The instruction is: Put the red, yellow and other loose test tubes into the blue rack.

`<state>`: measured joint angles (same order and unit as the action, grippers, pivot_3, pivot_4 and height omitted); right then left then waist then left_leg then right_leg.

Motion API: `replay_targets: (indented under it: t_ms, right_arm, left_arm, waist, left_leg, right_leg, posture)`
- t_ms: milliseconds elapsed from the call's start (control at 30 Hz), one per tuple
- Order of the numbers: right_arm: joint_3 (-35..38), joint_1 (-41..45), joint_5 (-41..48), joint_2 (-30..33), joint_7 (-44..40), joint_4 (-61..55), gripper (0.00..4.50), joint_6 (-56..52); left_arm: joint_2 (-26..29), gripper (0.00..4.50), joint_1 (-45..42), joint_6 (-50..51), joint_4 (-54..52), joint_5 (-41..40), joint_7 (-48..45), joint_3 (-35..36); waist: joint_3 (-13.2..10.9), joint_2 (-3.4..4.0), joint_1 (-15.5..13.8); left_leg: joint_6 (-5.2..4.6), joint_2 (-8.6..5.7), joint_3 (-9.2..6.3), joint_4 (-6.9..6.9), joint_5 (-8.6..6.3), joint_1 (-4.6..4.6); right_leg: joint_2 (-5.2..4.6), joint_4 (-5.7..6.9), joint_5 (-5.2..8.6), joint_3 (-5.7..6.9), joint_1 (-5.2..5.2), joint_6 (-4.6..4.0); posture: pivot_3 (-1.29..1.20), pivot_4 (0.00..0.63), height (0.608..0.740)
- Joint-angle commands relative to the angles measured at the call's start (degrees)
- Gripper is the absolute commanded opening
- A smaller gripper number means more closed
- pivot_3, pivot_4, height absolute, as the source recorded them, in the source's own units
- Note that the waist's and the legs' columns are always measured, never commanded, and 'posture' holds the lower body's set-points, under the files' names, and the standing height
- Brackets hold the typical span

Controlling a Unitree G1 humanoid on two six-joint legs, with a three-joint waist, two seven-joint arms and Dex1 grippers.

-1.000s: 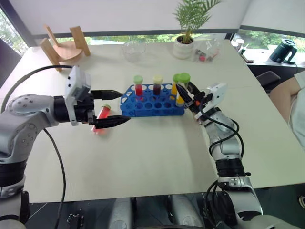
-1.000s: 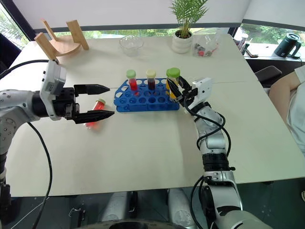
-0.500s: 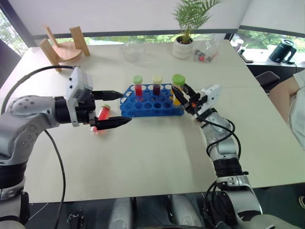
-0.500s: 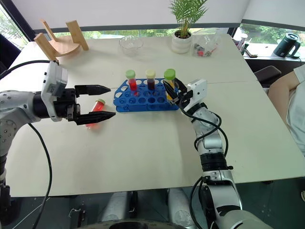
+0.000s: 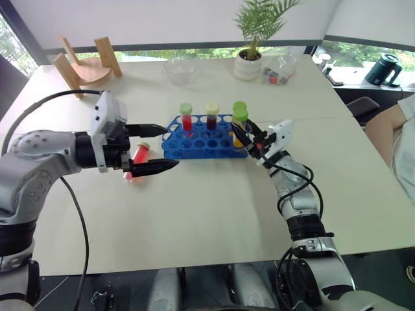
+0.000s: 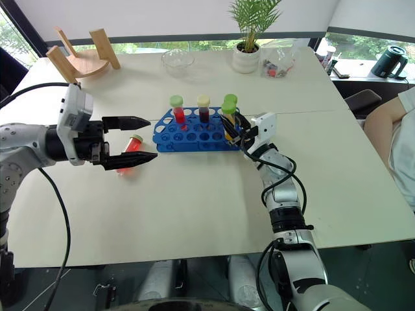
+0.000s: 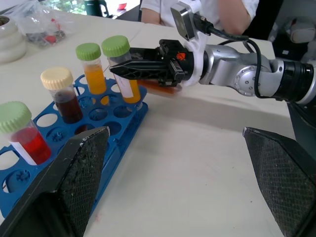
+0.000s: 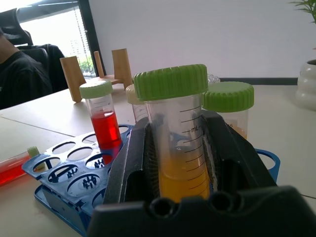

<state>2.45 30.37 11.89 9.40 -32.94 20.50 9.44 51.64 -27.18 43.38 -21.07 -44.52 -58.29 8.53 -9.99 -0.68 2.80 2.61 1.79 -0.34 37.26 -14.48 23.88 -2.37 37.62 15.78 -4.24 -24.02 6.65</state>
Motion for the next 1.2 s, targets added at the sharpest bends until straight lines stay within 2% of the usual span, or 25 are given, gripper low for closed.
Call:
replay_targets:
  t_ms: [33,67,100,133,167,300,400,567,733,1133,1200]
  right_arm:
    - [-0.4,-0.2,-0.4,0.9,0.8,-2.7,2.84,-1.8]
    - [-0.3,-0.6,-0.6,1.5,1.3,-3.6,3.21,-2.8]
    - [-0.4,-1.2,-1.8,2.8,2.1,-5.3,3.89,-4.4]
    - [-0.3,-2.0,-2.9,5.5,2.7,-9.1,4.29,-9.5]
    - [-0.3,-2.5,-3.5,7.5,3.1,-11.8,4.41,-13.3]
    - [0.0,0.9,0.8,23.3,-3.0,-26.8,4.41,-44.5]
    - [-2.5,9.0,4.3,30.9,-5.8,-27.3,4.41,-66.9]
    - [-9.8,20.8,4.1,33.5,-6.0,-17.4,4.41,-86.1]
    - [-16.2,28.8,2.6,28.3,-5.5,-3.5,4.41,-88.4]
    - [-23.8,35.6,-6.5,21.6,-7.3,19.9,4.41,-73.1]
    - [-24.4,35.8,-7.7,21.1,-8.1,22.0,3.87,-71.4]
  left_arm:
    - [-0.2,4.50,-0.5,-0.5,-1.6,-0.4,0.4,0.6]
    - [-0.3,4.50,-0.4,-0.6,-1.7,-0.3,0.4,0.5]
    - [-0.4,4.50,-0.3,-0.7,-1.7,-0.1,0.4,0.3]
    - [-0.5,4.50,-0.2,-0.8,-1.7,0.0,0.2,0.2]
    - [-0.5,4.50,-0.1,-0.8,-1.7,0.1,0.1,0.1]
    - [0.1,4.50,1.1,-2.4,-1.3,1.1,-2.9,-1.5]
    - [-0.5,4.50,0.9,-3.7,-0.7,2.1,-4.1,-2.7]
    - [-2.4,4.50,0.2,-5.6,0.4,3.5,-4.2,-4.1]
    - [-4.0,4.50,1.4,-6.3,-0.9,4.2,-2.6,-4.0]
    - [-4.6,4.50,3.1,-5.0,-4.0,3.0,1.5,-2.6]
    - [-4.7,4.50,3.3,-5.1,-4.1,3.0,2.0,-2.5]
  waist:
    - [0.0,0.00,0.0]
    - [0.0,0.00,-0.1]
    - [0.0,0.00,-0.1]
    - [0.0,0.00,-0.3]
    - [0.0,0.02,-0.5]
    - [-0.1,0.09,-0.7]
    - [-0.1,0.09,-0.2]
    - [0.0,0.05,-0.1]
    - [0.0,0.06,-0.1]
    - [-0.1,0.05,-0.2]
    - [0.0,0.05,-0.1]
  left_leg:
    - [0.00,0.00,0.00,0.00,0.00,0.00]
    - [0.00,0.00,0.00,0.00,0.00,-0.01]
    - [0.00,0.00,0.00,0.00,0.00,-0.01]
    - [0.00,0.00,0.00,0.00,0.00,-0.01]
    - [0.00,-0.03,0.00,0.01,0.00,0.00]
    - [0.00,-0.15,0.05,0.09,0.00,0.05]
    - [-0.01,-0.08,0.01,0.10,0.00,-0.03]
    - [-0.18,0.13,-0.07,-0.11,-0.09,-0.61]
    - [-0.21,0.15,-0.04,-0.08,-0.11,-0.49]
    - [-0.23,0.15,-0.01,-0.08,-0.12,-0.40]
    - [-0.23,0.15,-0.02,-0.07,-0.12,-0.42]
  right_leg:
    - [0.00,0.00,0.00,0.00,0.00,0.00]
    - [0.00,0.01,0.00,0.00,0.01,0.00]
    - [0.00,0.01,0.00,0.00,0.01,0.00]
    - [-0.01,0.01,0.00,0.00,0.01,0.00]
    - [-0.04,0.01,0.00,0.00,0.01,0.00]
    - [-0.20,-0.01,0.00,-0.02,0.03,0.01]
    - [-0.09,0.00,0.00,-0.01,0.09,0.00]
    - [0.26,-0.02,0.15,-0.05,0.52,-0.29]
    - [0.29,-0.10,0.14,-0.10,0.45,-0.28]
    - [0.28,-0.16,0.13,-0.14,0.39,-0.26]
    - [0.29,-0.15,0.13,-0.13,0.41,-0.26]
  posture:
    - [0.00,0.150,0.740]
    - [0.00,0.150,0.740]
    - [0.00,0.150,0.740]
    - [0.00,0.150,0.740]
    - [0.00,0.150,0.740]
    - [0.00,0.150,0.740]
    - [0.00,0.150,0.740]
    - [0.00,0.150,0.740]
    - [0.00,0.150,0.740]
    - [0.00,0.150,0.740]
    - [0.00,0.150,0.740]
